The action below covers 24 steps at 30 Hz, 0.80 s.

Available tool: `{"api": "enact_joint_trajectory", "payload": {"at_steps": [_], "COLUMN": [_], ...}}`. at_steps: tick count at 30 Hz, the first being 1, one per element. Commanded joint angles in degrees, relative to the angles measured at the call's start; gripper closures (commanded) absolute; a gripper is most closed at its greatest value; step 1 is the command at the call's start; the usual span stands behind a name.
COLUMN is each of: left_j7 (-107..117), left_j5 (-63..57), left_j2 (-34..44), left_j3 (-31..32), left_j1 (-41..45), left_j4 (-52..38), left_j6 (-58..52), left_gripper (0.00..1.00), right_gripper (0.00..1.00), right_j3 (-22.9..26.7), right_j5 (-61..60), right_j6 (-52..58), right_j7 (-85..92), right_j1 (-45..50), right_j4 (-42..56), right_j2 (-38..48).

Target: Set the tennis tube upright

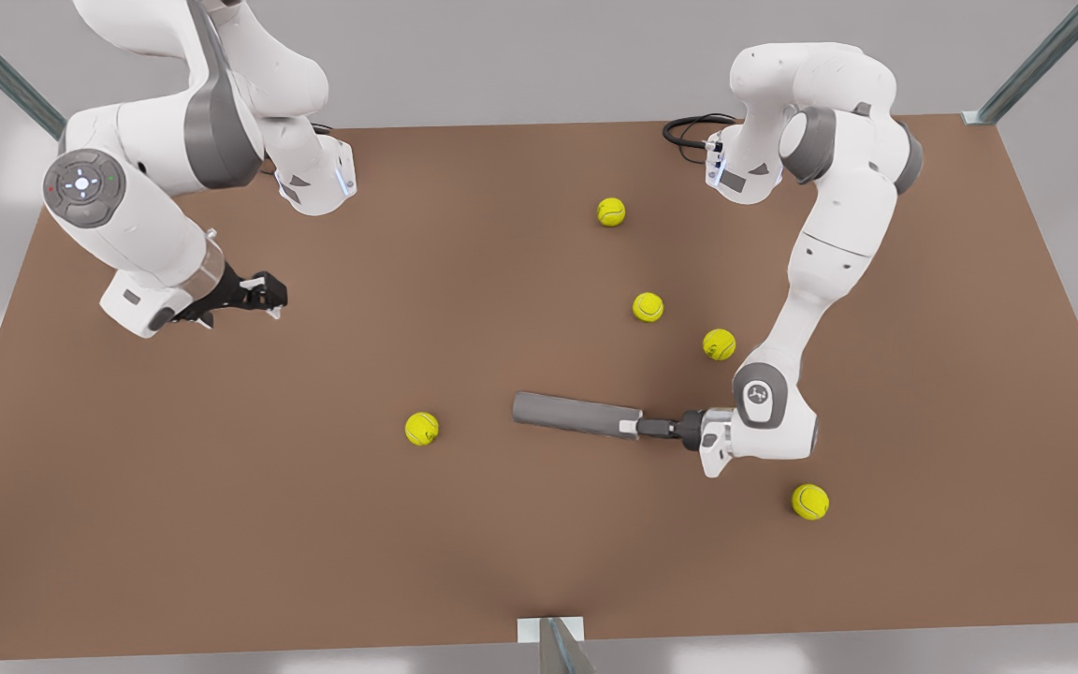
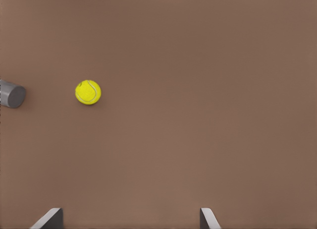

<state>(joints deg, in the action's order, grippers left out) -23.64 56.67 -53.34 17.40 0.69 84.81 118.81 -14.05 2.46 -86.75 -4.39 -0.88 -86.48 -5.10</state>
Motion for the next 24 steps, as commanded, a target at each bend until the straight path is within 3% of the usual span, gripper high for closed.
{"api": "enact_joint_trajectory", "payload": {"at_steps": [1, 10, 11, 12, 13, 16, 21, 24], "left_j7": [0.0, 0.4, 0.4, 0.4, 0.4, 0.3, 0.6, 0.7], "left_j5": [0.1, 0.2, 0.2, 0.2, 0.1, 0.1, -0.1, -0.2], "left_j2": [0.0, -0.3, -0.4, -0.4, -0.4, -0.7, -0.6, -0.4], "left_j3": [0.0, 0.9, 0.9, 0.9, 0.9, 0.9, 0.9, 0.9], "left_j1": [0.0, 0.5, 0.5, 0.5, 0.5, 0.5, 0.4, 0.4], "left_j4": [0.0, 0.1, 0.1, 0.1, 0.1, 0.1, 0.1, 0.1], "left_j6": [0.0, -0.1, -0.1, -0.1, -0.1, -0.1, -0.6, -0.8], "left_gripper": [0.00, 0.00, 0.04, 0.17, 0.24, 0.38, 0.49, 0.50], "right_gripper": [0.00, 0.00, 0.00, 0.00, 0.00, 0.00, 0.00, 0.00], "right_j3": [0.1, 0.1, 0.1, 0.1, 0.1, 0.0, 0.1, 0.1], "right_j5": [0.0, 0.0, 0.0, 0.0, 0.0, 0.0, 0.6, 0.5], "right_j6": [0.0, -0.1, -0.1, 0.0, -0.1, 0.0, 0.0, 0.0], "right_j7": [0.0, 0.0, 0.0, 0.0, 0.0, 0.0, 0.0, 0.0], "right_j1": [-0.1, 0.0, 0.0, 0.0, 0.0, 0.1, 0.3, 0.3], "right_j4": [0.0, 0.1, 0.2, 0.2, 0.2, 0.1, 0.2, 1.3], "right_j2": [0.0, -0.3, -0.3, -0.3, -0.3, -0.3, -1.0, -1.5]}}
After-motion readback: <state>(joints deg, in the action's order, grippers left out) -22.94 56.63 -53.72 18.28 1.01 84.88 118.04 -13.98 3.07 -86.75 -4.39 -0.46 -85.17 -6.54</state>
